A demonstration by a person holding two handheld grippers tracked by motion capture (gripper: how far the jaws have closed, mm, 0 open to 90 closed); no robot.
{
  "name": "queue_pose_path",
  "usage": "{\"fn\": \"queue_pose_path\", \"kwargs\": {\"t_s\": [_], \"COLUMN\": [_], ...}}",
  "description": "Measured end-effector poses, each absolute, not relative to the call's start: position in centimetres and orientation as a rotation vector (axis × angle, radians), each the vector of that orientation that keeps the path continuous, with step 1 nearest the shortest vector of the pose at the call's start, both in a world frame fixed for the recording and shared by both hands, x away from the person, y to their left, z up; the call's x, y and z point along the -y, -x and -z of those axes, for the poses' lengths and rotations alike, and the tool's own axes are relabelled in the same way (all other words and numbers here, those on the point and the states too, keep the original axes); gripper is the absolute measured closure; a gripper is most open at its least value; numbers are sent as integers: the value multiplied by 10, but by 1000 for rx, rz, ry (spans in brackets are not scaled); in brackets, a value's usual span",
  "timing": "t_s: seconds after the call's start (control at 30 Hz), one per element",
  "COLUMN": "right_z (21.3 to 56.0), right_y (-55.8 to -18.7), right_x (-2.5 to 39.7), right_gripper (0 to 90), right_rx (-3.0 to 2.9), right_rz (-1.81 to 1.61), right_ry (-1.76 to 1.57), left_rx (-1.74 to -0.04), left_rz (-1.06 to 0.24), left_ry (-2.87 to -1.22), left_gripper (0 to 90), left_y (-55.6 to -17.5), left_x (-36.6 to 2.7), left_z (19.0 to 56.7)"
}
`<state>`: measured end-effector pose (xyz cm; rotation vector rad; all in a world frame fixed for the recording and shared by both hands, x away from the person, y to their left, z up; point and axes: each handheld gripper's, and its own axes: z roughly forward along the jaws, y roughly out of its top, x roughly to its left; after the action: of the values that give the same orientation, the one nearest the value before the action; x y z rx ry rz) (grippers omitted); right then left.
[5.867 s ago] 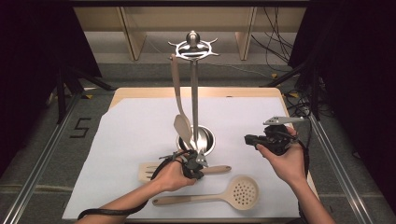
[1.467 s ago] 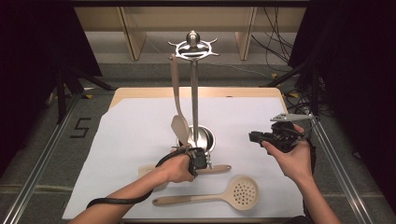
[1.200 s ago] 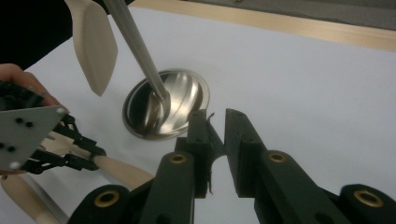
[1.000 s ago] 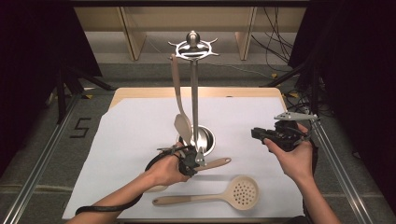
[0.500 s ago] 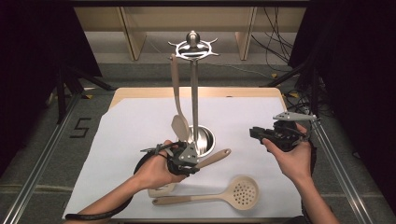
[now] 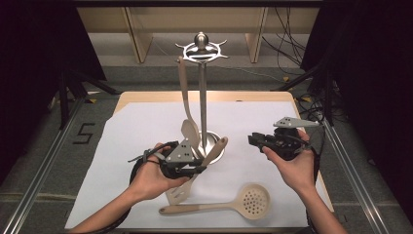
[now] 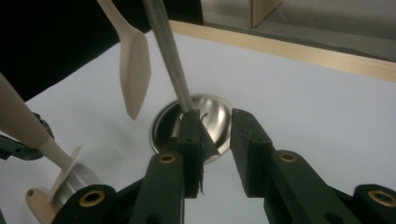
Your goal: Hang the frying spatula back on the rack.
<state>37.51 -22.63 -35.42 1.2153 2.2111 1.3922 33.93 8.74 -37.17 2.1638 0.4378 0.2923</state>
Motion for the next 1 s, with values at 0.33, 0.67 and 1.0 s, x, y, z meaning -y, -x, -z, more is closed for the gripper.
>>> {"fn": "queue_pose_path", "kwargs": {"t_s": [0.33, 0.67, 1.0], "right_z": [344, 331, 316], "right_y": [-364, -354, -335], "right_x": [200, 187, 166], "right_gripper": [729, 701, 633], "right_rx": [-2230, -2229, -2198], "right_rz": [-1449, -1538, -1635], "right_ry": [-1111, -1020, -893], "left_rx": [-495, -543, -550], "left_rz": [-342, -363, -390], "left_ry": [-2054, -1992, -1981], "left_gripper": [761, 762, 761], "left_y": [-338, -338, -341], "left_x": [-94, -90, -79], "left_z": [360, 350, 345]}}
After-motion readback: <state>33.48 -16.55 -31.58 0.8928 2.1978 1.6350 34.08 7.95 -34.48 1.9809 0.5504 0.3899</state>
